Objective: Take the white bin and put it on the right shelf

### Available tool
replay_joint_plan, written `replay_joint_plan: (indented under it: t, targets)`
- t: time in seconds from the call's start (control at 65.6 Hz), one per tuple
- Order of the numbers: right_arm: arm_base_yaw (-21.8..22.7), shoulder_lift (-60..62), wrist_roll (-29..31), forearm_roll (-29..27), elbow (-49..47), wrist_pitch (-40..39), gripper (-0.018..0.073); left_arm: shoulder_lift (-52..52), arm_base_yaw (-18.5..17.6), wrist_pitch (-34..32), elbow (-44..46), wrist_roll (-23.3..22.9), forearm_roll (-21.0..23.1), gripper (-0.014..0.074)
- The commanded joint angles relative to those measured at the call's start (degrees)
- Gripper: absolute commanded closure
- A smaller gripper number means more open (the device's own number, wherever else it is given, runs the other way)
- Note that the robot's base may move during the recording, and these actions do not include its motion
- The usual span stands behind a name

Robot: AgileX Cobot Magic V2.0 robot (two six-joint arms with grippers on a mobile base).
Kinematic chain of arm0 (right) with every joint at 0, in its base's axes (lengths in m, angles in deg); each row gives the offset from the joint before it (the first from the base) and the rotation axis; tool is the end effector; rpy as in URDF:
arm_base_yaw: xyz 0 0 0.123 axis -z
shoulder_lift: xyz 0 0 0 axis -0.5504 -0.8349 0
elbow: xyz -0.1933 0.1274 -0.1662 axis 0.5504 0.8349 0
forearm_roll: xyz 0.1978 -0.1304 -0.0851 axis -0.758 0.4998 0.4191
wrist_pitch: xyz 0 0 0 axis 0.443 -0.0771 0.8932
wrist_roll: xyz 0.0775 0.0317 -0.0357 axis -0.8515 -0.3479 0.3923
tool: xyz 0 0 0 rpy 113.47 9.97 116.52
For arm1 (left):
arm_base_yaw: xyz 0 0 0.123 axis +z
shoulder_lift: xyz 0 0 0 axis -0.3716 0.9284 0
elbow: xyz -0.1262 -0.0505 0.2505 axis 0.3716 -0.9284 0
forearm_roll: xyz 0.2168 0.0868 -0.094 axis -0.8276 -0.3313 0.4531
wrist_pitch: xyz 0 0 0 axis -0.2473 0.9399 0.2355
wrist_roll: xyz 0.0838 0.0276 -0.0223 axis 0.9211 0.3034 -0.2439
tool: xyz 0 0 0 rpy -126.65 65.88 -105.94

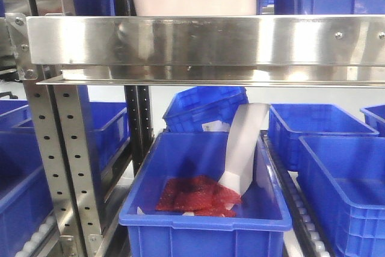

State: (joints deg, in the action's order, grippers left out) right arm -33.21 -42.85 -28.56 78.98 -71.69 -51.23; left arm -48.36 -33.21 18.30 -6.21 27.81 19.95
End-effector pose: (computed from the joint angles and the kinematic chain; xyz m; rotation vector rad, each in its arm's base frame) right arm 0.0565 -0.0002 0.2059 0.0619 1.4863 0.0618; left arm 0.0472 -0.0102 0.2909 0.0154 1.4007 -0.3246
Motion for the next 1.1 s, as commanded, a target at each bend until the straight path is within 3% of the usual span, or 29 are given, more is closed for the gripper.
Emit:
replay_joint_plan:
  t: [0.0, 1.082]
  targets:
    - [0.4, 1.0, -0.6, 1.9, 0.0, -2.4, 0.0505, 0.7, -0.5, -5.0, 1.7, 0.1, 0.0, 0.0715]
    - [2.5, 1.0, -0.6, 1.8, 0.0, -5.0, 0.0505, 0.7, -0.5, -5.0, 1.7, 0.1, 0.0, 0.0715]
